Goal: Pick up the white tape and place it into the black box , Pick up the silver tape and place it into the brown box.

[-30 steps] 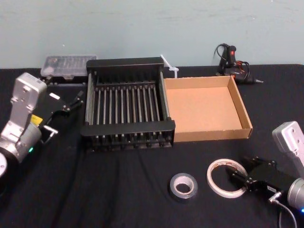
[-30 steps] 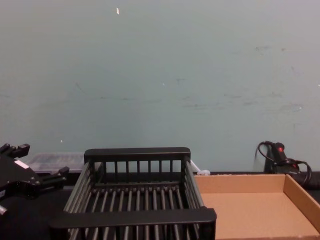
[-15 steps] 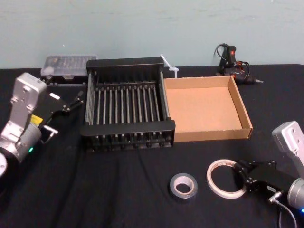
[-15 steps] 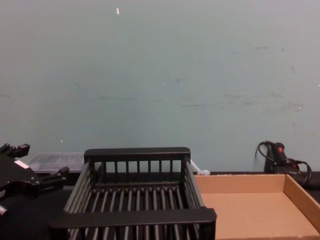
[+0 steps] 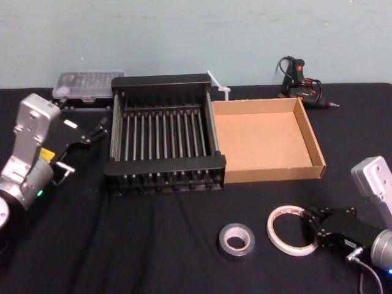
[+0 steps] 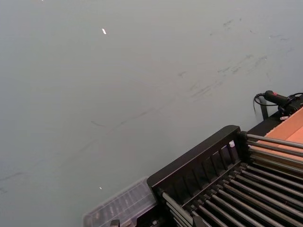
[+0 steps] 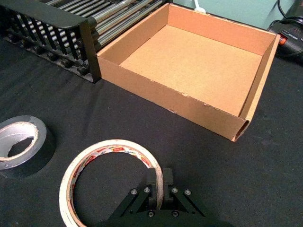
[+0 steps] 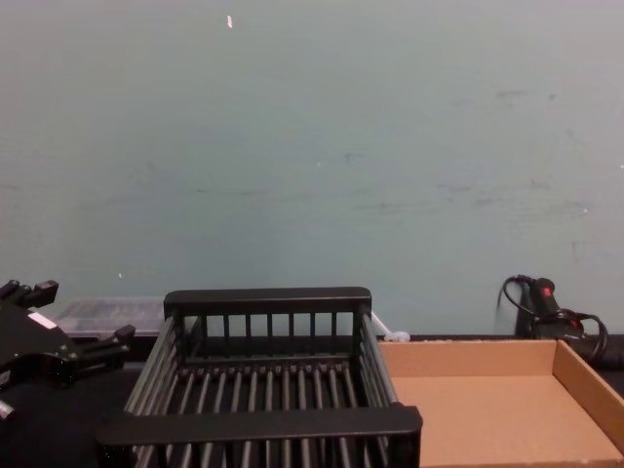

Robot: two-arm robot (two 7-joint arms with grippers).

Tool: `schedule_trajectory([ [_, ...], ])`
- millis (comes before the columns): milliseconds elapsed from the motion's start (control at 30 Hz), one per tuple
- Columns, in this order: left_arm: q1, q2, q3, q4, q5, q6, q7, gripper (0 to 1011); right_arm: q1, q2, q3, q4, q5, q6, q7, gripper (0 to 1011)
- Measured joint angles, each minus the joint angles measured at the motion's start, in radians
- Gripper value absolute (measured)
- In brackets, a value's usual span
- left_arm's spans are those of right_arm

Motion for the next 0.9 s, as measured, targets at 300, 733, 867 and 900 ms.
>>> schedule_trajectory([
  [300,0.0,0.0,0.0,0.0,0.0,0.0,0.0,1001,-0.004,-0.005,0.017,-0.006,0.008,-0.004,0.014,80],
  [733,0.0,0.0,0.0,0.0,0.0,0.0,0.0,1001,0.013,-0.026,0.065,-0.049,0.056,0.006,-0.003,80],
  [867,0.0,0.0,0.0,0.0,0.0,0.0,0.0,1002,0.055,-0.044,0.059,-0.035,0.052,0.006,-0.019,80],
  [900,0.0,0.0,0.0,0.0,0.0,0.0,0.0,1001,0.062,-0.047,0.056,-0.031,0.05,0.006,-0.022,80],
])
